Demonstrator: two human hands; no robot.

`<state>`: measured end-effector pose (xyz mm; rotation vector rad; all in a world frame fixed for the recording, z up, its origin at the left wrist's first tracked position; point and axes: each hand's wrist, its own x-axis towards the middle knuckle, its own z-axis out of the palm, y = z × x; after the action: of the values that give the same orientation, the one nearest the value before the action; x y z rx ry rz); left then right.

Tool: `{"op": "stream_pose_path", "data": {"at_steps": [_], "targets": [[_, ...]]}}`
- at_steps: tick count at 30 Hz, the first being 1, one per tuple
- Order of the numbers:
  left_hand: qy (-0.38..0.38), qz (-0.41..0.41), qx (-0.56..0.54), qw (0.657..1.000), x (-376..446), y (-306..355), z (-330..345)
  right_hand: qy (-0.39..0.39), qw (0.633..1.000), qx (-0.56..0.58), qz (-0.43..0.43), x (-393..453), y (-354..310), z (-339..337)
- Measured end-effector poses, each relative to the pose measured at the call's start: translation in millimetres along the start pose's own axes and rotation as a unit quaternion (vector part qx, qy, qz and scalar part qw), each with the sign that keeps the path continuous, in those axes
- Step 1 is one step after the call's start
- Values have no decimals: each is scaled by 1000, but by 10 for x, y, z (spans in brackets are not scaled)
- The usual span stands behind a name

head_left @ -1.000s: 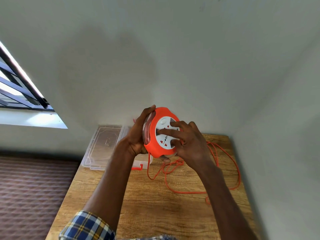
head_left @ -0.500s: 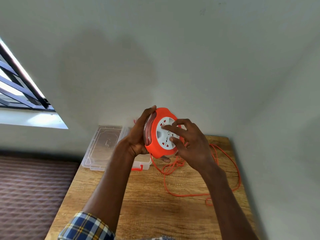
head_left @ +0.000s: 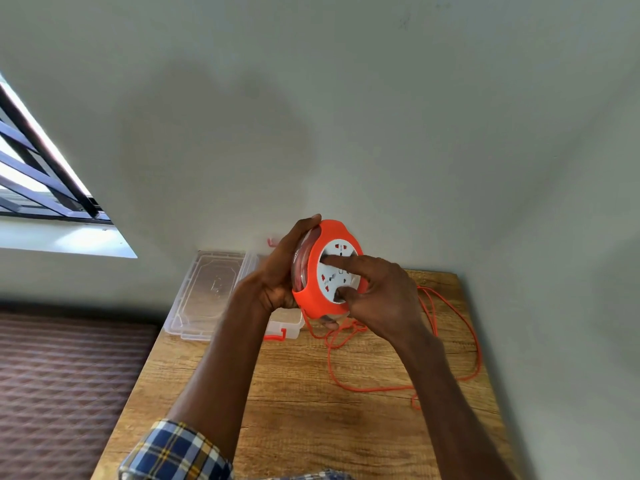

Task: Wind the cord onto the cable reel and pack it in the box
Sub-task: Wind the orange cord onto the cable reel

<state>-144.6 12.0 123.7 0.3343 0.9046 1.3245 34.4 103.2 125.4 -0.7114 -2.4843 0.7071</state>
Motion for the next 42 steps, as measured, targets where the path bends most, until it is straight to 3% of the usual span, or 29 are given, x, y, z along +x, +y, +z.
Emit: {"op": "stream_pose_path", "data": {"at_steps": [8,12,17,19,23,28,35,42], "targets": [[-1,14,-28,1000,44,-64,29,110,988,-29,103,27,-130,180],[-20,34,-56,998,38,-75,19,104,993,-14,58,28,-84,95],[-18,66,-71,995,76,-34,44,170,985,-14,3,19,-83,12],[-25,76,-73,994,83,-35,32,148,987,-24,-55,51,-46,-22],[-34,75,-86,993,77,-28,-37,0,996,-14,-87,74,17,-117],[-34,63,-60,996,64,-53,-92,-33,994,-36,-94,59,-50,-106],[-37,61,-53,996,69,-30,-30,19,996,-74,-44,56,-49,11],[-41,59,-49,996,85,-32,13,107,992,5,61,22,-135,77]]}}
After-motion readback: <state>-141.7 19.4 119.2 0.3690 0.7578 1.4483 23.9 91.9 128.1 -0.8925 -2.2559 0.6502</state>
